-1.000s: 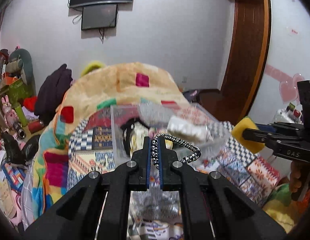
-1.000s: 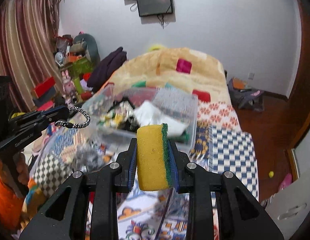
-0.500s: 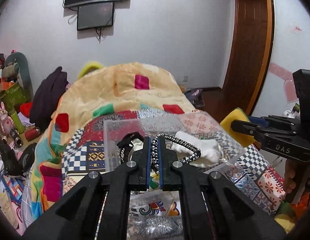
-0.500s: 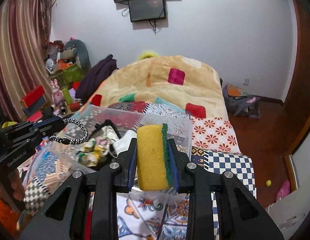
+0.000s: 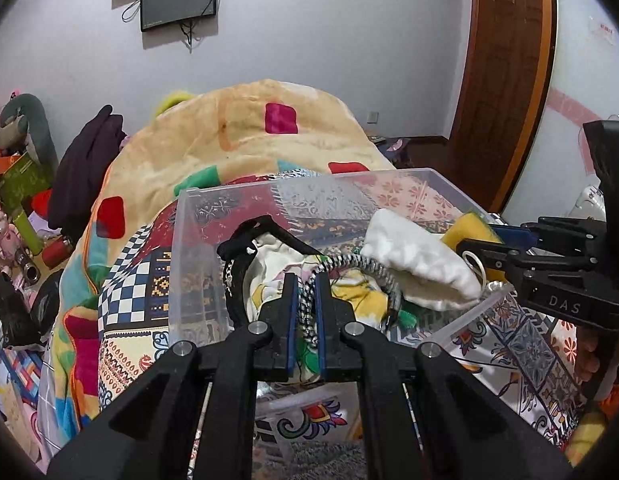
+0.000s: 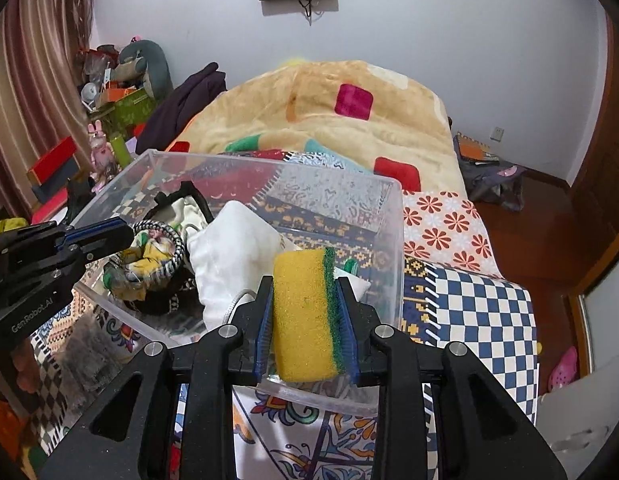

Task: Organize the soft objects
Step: 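Lower the sponge into the clear box with the right tool while the left tool drops the beaded strap in, then grasp the red cloth with the right tool while the left tool grasps the silver sparkly pouch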

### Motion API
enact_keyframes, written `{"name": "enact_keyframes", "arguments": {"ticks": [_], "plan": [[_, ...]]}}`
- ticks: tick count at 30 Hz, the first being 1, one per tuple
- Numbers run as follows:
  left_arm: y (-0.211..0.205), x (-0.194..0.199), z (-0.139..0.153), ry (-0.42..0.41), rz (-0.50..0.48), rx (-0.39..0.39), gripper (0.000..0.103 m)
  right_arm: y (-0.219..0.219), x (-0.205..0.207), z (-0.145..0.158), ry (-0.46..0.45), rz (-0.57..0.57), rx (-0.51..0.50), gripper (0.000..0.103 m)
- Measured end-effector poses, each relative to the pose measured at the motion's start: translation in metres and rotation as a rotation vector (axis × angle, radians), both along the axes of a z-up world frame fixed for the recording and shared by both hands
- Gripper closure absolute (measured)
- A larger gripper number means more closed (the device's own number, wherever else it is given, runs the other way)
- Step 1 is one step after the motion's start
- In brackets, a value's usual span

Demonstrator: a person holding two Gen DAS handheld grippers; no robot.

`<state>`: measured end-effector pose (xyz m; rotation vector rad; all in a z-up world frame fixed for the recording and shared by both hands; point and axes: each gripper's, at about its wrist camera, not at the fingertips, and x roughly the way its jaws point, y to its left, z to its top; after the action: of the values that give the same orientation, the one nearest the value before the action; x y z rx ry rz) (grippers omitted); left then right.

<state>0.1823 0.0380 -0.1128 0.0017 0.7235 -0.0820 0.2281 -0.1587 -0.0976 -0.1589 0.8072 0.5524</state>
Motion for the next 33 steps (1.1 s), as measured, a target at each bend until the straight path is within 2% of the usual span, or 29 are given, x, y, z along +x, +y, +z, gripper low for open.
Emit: {"name": "enact_keyframes", "arguments": {"ticks": [2, 6, 11, 14, 16, 18, 22, 25, 33], "plan": [[0.0, -0.001, 0.001, 0.006, -0.007, -0.004, 0.093, 0.0, 0.0, 0.001, 0.004, -0.003, -0.006, 0.072], [0.001, -0.006, 0.006, 0.004, -0.009, -0.022, 0.081, -0.001, -0.004, 0.007, -0.014, -0.006, -0.011, 0.055], [0.005, -0.018, 0.021, -0.022, -0.008, -0.051, 0.069, -0.007, -0.016, 0.027, -0.061, -0.008, 0.021, 0.044], [0.007, -0.03, 0.034, -0.059, -0.003, -0.055, 0.056, -0.009, -0.023, 0.04, -0.093, -0.01, 0.041, 0.034], [0.008, -0.037, 0.042, -0.079, 0.003, -0.059, 0.043, -0.011, -0.031, 0.049, -0.116, -0.012, 0.059, 0.028], [0.009, -0.044, 0.048, -0.095, 0.006, -0.07, 0.035, -0.012, -0.039, 0.056, -0.133, -0.013, 0.075, 0.019], [0.013, -0.061, 0.057, -0.113, 0.017, -0.093, 0.018, -0.011, -0.053, 0.064, -0.146, -0.002, 0.088, 0.015], [0.015, -0.072, 0.058, -0.117, 0.032, -0.086, 0.01, -0.009, -0.064, 0.063, -0.14, 0.018, 0.085, 0.014], [0.024, -0.092, 0.034, -0.038, 0.053, -0.059, 0.008, 0.002, -0.084, 0.031, -0.049, 0.074, 0.061, 0.014]]}}
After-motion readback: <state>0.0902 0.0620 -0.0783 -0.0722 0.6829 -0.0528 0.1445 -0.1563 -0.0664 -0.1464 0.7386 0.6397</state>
